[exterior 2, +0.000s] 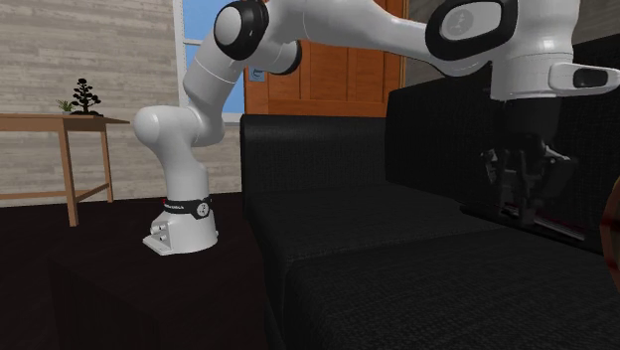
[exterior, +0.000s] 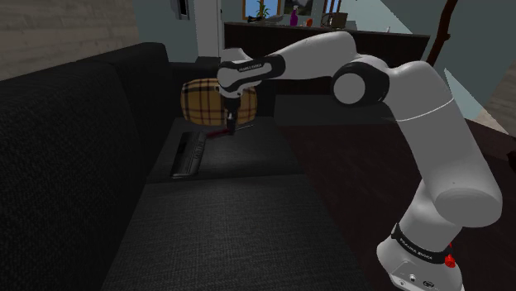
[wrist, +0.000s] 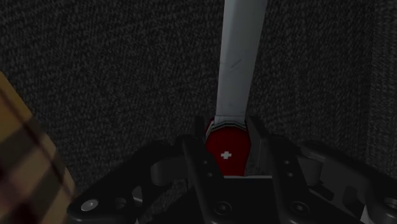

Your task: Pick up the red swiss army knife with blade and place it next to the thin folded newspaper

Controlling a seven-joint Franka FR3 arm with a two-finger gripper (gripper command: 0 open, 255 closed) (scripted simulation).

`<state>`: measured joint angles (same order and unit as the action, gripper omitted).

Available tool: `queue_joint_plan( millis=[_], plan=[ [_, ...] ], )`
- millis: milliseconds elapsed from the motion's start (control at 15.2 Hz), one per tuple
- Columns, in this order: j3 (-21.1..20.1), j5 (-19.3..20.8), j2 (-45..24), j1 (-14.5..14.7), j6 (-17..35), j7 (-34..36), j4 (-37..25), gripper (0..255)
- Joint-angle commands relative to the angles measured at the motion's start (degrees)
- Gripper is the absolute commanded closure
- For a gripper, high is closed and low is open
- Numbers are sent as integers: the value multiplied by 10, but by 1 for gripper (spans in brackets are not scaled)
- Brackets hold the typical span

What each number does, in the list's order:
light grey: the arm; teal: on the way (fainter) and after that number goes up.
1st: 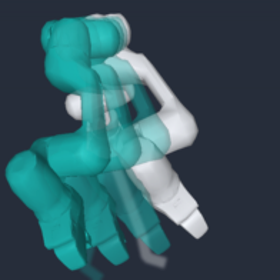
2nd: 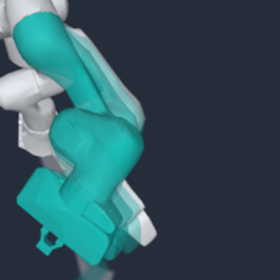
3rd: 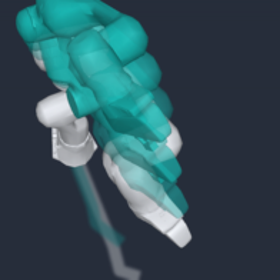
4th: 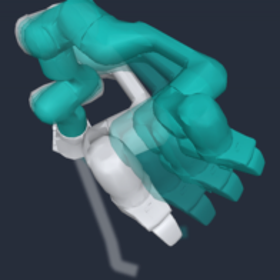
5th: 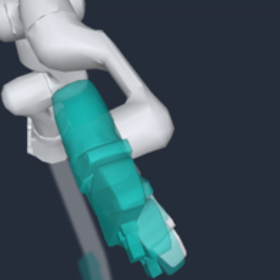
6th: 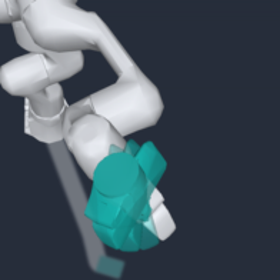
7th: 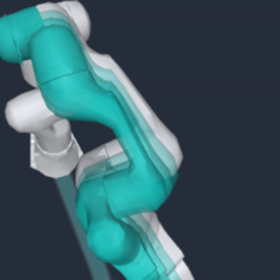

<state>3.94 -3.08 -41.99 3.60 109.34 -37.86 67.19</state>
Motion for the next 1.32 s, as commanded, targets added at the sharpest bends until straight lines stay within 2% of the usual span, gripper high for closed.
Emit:
queue_joint_plan(
  millis=[0,528,990,1056,1254],
  plan=[
    [0,0,-4,0,11,0,7,255],
    [-1,-2,-25,0,61,-2,35,255],
    [-1,-2,-25,0,61,-2,35,255],
    [-1,-2,-25,0,61,-2,35,0],
    [-1,-2,-25,0,61,-2,35,0]
  ],
)
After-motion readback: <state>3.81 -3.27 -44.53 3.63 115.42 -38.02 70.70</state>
